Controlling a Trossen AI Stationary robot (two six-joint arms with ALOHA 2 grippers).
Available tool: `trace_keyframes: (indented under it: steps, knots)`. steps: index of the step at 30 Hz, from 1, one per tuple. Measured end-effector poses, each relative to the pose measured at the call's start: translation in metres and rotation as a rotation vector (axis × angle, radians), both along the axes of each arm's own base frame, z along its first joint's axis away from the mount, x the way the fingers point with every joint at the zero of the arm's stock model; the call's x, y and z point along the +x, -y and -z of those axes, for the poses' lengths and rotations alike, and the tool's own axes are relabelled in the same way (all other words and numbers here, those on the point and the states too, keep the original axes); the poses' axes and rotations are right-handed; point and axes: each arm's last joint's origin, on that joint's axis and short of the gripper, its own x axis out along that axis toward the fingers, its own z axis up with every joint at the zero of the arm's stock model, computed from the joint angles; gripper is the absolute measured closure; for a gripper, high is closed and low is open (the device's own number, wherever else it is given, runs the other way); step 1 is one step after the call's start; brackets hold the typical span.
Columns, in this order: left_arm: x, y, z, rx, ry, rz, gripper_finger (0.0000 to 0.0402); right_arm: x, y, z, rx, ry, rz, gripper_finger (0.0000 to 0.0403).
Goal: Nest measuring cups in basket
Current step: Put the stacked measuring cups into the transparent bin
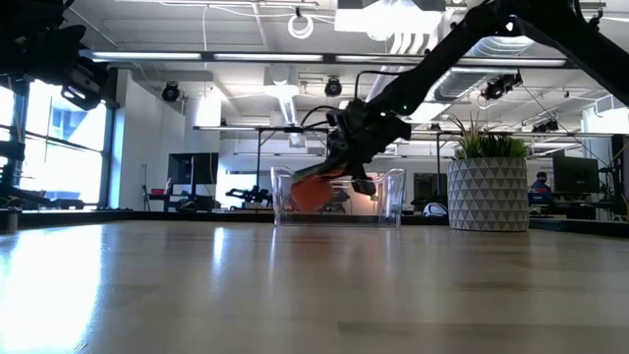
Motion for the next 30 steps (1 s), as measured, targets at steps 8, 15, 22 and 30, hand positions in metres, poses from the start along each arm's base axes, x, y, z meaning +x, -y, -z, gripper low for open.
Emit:
trace_keyframes:
  steps: [8,15,22,30]
  knots:
    - [0.0,0.0,0.0,0.0,0.0,0.0,0.0326,0.001,0.003,0.015,0.029,-0.038,0.023,0.0379]
    - [0.0,0.0,0.0,0.0,0.0,0.0,0.0326,0.001,0.004,0.016,0.0,-0.057,0.038,0.0348]
    - [0.0,0.0,0.0,0.0,0.0,0.0,0.0326,0.001,0.005,0.016,-0.024,-0.059,0.037,0.0307]
    - [0.0,0.0,0.0,0.0,0.0,0.0,0.0326,0.0,0.004,0.017,-0.026,-0.058,0.031,0.0252]
